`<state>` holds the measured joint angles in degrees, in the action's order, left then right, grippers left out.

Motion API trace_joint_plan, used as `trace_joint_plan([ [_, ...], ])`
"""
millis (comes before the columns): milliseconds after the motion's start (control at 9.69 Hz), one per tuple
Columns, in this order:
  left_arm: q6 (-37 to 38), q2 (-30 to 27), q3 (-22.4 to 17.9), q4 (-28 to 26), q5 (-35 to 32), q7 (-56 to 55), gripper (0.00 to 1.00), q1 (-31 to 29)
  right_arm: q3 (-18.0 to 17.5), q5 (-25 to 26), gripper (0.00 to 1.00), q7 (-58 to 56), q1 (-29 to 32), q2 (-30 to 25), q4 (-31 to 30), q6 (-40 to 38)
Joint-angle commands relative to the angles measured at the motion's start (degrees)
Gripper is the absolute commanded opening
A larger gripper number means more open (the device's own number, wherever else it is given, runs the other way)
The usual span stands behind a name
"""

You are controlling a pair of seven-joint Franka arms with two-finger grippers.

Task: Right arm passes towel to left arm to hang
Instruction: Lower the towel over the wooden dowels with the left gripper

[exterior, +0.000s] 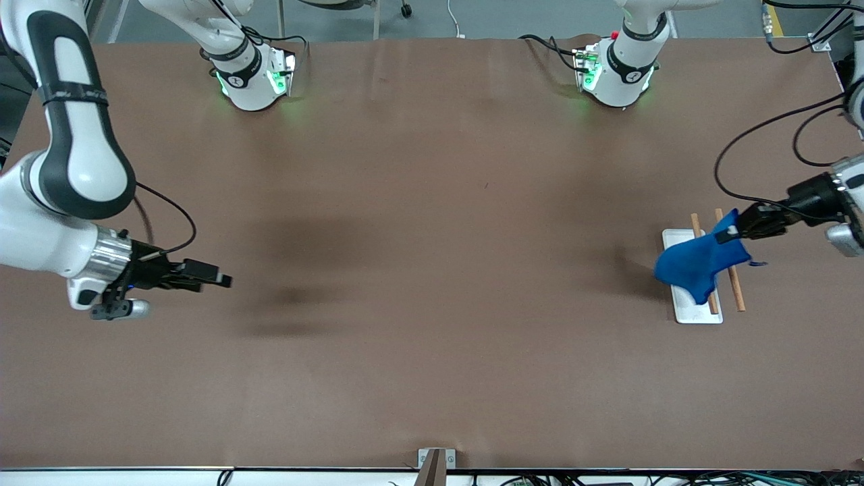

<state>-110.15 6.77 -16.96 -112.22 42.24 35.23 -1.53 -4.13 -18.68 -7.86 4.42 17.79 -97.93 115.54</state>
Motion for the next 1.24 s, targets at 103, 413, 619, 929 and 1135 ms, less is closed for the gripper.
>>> trace_joint_plan([
  [103,-0.07,6.5,-6.39,4.9,-4.18,8.68,0.0,0.3,7.18,9.53,1.0,3.82,-0.81,-10.11,-1.03,-6.01],
  [413,0.28,10.01,-13.08,6.3,-4.18,20.28,0.0,0.3,9.13,16.48,1.0,4.95,-1.07,-18.81,-0.42,-16.36],
  [619,-0.07,13.08,-15.29,7.97,-4.0,23.66,0.0,0.29,9.4,16.65,1.0,9.84,-1.69,-19.89,5.43,-24.87],
  [929,-0.16,15.46,-15.56,8.42,-4.0,23.13,0.94,-0.93,9.31,18.41,1.0,14.95,-1.69,-19.98,11.36,-31.32],
  [1135,0.63,15.03,-15.48,8.16,-4.09,18.07,1.0,-0.84,9.05,18.33,1.0,14.89,-1.43,-20.33,11.27,-31.87],
])
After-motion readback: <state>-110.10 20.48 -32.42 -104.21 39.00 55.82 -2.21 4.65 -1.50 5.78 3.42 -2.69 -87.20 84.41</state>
